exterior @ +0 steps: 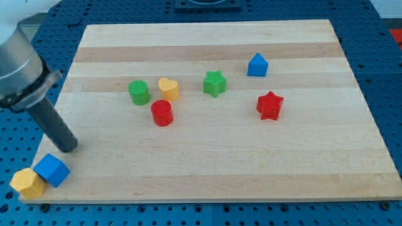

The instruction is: Move the yellow heart towards the blue cube

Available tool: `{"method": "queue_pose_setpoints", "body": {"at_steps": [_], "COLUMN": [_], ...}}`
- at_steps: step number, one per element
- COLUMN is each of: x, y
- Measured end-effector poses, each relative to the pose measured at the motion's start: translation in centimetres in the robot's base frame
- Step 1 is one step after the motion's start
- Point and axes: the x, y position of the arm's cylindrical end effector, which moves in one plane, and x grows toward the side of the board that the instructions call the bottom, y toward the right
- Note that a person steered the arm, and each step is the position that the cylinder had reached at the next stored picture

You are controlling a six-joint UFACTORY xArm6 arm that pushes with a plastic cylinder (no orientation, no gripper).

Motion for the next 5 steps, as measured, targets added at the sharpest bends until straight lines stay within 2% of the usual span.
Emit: {"method": "queue_pose_setpoints", "body": {"at_steps": [1,2,3,5], "x": [-4.2,-10.2,-15.2,-24.3], "y": [-0.3,-0.3,1.9,11.5]}}
